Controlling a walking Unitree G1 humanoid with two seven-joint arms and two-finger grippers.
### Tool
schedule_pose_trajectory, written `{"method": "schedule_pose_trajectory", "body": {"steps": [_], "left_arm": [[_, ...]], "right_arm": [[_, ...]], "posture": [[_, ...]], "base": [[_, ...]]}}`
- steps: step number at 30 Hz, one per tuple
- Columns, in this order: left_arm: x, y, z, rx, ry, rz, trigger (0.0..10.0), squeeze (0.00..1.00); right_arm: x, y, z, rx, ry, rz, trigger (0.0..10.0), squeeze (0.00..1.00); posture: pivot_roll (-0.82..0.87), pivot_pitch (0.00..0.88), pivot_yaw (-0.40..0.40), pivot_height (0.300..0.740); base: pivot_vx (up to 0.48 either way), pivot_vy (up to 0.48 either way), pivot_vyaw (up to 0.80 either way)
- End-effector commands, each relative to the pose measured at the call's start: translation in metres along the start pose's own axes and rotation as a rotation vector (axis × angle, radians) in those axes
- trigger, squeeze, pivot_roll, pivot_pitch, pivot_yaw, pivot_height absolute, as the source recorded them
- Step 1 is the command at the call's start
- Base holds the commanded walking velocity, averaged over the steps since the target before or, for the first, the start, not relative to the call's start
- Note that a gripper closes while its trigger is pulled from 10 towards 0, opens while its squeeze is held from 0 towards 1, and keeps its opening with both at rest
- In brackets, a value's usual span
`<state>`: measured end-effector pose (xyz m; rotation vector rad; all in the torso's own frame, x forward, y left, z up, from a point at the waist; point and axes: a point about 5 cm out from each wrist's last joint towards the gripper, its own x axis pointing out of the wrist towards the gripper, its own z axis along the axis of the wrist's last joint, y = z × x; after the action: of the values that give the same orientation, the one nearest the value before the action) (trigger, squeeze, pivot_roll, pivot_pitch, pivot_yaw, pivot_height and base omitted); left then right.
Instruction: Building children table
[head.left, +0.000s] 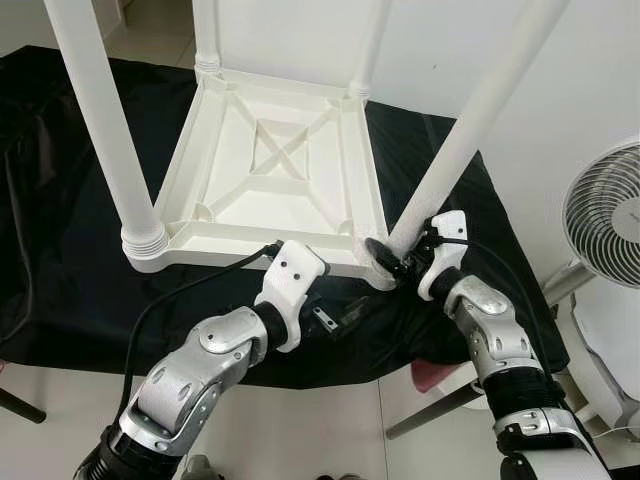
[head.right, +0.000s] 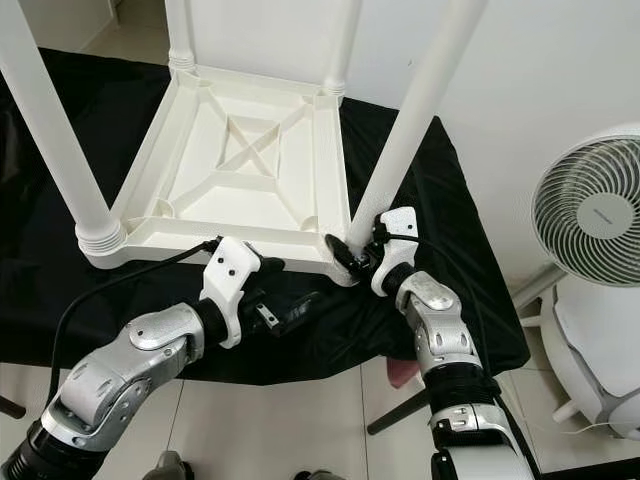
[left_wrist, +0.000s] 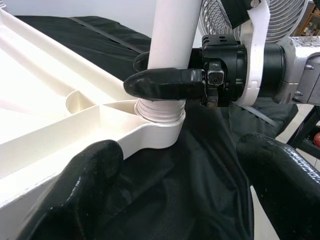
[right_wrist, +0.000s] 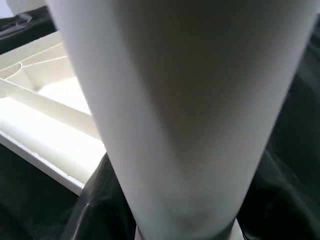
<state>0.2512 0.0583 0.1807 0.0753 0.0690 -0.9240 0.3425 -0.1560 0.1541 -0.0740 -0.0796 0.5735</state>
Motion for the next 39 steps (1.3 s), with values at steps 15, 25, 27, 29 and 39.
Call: {"method": "schedule_pose_trajectory", "body": {"steps": [15, 25, 27, 29, 39], "left_arm": [[0.0, -0.004, -0.001, 0.003, 0.015, -0.062, 10.0, 0.0], [0.001, -0.004, -0.001, 0.004, 0.012, -0.057, 10.0, 0.0], [0.001, -0.004, 0.0, 0.002, 0.009, -0.054, 10.0, 0.0], [0.002, -0.004, 0.0, 0.001, 0.007, -0.052, 10.0, 0.0], [0.003, -0.004, 0.0, 0.004, 0.003, -0.051, 10.0, 0.0]], "right_arm": [[-0.003, 0.008, -0.009, 0.101, 0.013, -0.359, 0.0, 0.0], [0.001, 0.03, -0.013, 0.119, 0.037, -0.639, 0.0, 0.0], [0.003, 0.035, -0.015, 0.136, 0.058, -0.673, 0.0, 0.0], [0.005, 0.039, -0.016, 0.148, 0.072, -0.69, 0.0, 0.0], [0.009, 0.039, -0.012, 0.13, 0.06, -0.615, 10.0, 1.0]], "posture": [[0.1, 0.129, -0.105, 0.74], [0.1, 0.117, -0.116, 0.74], [0.11, 0.114, -0.122, 0.74], [0.11, 0.111, -0.124, 0.74], [0.11, 0.096, -0.13, 0.74]], "base": [[0.0, 0.0, 0.0], [0.0, 0.0, 0.0], [0.0, 0.0, 0.0], [0.0, 0.0, 0.0], [0.0, 0.0, 0.0]]}}
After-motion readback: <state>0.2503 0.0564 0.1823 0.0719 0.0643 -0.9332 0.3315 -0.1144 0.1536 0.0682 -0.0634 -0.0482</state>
